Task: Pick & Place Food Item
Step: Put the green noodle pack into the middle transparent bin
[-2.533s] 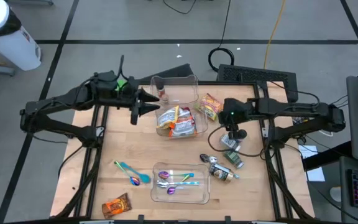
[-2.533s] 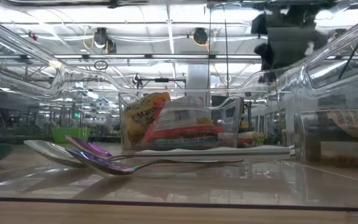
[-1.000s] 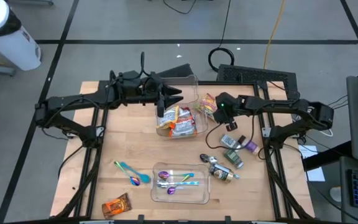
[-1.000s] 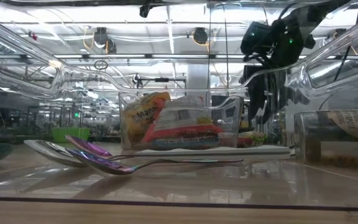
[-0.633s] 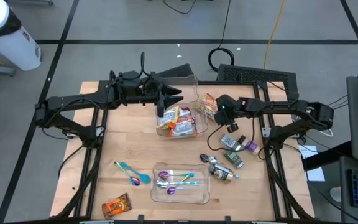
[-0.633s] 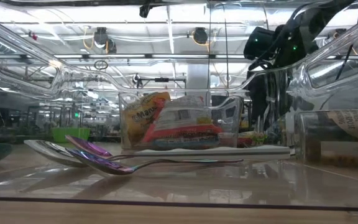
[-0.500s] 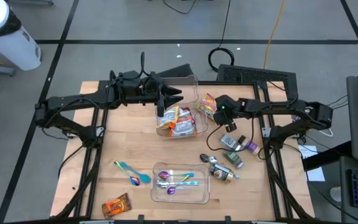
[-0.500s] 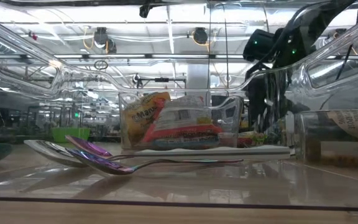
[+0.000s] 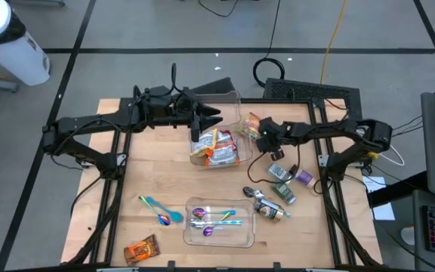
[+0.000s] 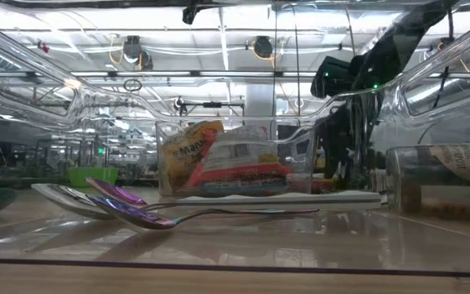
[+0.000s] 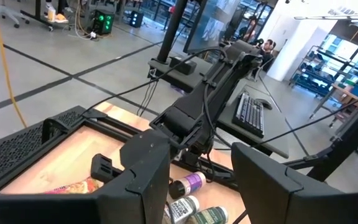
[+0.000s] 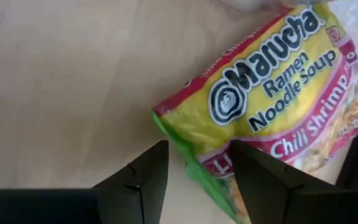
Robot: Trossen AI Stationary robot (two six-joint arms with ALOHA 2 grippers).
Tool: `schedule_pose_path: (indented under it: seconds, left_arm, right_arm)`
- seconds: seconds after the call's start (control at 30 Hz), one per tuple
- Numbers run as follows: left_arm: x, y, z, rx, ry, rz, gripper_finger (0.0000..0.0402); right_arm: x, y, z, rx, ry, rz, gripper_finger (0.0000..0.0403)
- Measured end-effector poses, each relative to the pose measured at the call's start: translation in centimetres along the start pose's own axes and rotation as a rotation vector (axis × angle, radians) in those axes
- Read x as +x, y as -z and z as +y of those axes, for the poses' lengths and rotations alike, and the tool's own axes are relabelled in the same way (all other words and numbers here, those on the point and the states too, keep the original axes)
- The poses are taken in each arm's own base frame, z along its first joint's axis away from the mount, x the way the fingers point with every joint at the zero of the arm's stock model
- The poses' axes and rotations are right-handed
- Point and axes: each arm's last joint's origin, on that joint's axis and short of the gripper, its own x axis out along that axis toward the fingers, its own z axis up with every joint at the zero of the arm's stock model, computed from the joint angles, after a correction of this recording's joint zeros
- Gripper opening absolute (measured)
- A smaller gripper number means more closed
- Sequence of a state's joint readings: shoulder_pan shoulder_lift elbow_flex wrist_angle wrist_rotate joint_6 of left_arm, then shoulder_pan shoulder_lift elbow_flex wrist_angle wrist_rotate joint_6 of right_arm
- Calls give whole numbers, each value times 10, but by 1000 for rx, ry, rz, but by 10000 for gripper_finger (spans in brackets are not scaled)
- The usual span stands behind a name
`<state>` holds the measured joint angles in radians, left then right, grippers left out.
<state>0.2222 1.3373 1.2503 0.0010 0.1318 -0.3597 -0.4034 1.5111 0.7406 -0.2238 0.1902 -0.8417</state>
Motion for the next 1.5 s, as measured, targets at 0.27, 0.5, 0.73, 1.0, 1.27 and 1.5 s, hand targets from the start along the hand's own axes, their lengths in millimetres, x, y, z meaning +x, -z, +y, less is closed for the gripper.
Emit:
schedule_pose_path:
  seconds: [0.27,0.5,0.73,1.0,1.27,1.5]
  left_arm:
    - [0,0,0,-8,-3,5,177]
    - [0,1,0,-5,-3,6,177]
    - [0,2,1,-5,-9,19,177]
    - [0,2,1,7,-12,25,177]
    - [0,2,2,38,-18,22,177]
    - [-1,-3,8,34,-37,-17,177]
  right_arm:
    - [3,-4,-5,105,65,-29,103]
    - [3,-4,-6,136,86,-14,9]
    - [-14,-2,-10,174,124,-24,4]
    - [-64,8,-13,276,180,-96,3]
    - [-122,24,-12,521,221,-203,1]
    - [-172,23,-23,800,206,-448,1]
